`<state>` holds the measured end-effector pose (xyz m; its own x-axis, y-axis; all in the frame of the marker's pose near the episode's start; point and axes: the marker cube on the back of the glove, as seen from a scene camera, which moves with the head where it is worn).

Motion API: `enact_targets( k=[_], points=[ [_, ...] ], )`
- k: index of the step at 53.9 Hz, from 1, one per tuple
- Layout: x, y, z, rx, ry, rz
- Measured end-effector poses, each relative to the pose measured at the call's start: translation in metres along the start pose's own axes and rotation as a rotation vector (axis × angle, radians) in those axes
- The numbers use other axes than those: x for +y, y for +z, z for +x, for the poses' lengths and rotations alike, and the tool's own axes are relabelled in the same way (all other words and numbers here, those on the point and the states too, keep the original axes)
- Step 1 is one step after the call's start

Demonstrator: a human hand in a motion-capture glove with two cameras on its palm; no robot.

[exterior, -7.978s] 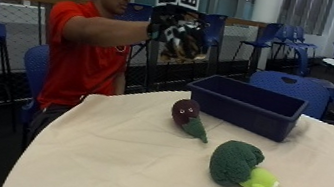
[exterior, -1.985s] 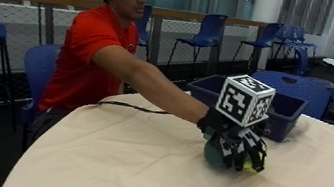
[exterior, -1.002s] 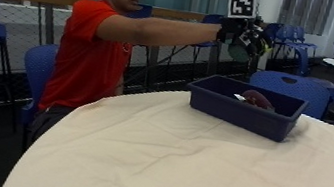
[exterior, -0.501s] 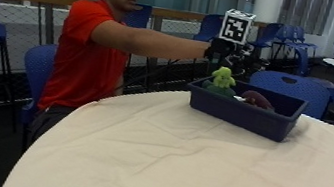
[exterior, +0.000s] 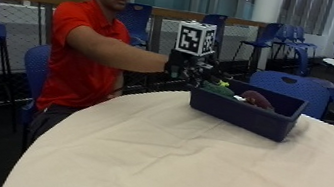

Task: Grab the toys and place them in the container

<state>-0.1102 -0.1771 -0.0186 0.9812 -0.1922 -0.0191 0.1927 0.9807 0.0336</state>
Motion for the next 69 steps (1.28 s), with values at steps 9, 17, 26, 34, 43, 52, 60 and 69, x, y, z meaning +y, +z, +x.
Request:
enact_targets(
  k=[9,17,26,34,43,52,60,69],
  points=[
    [0.03,0.023,0.044,-0.03,0.05,-0.019],
    [0.054,0.04,0.083,-0.043,0.106,-0.035],
    [0.078,0.049,0.12,-0.038,0.157,-0.034],
    [0.094,0.05,0.143,-0.042,0.219,-0.03],
    [0.108,0.045,0.166,-0.044,0.234,-0.029],
    [0.116,0.042,0.178,-0.046,0.264,-0.039],
    [0.122,0.039,0.184,-0.038,0.272,-0.035],
    [0.124,0.035,0.185,-0.04,0.267,-0.025]
  ],
)
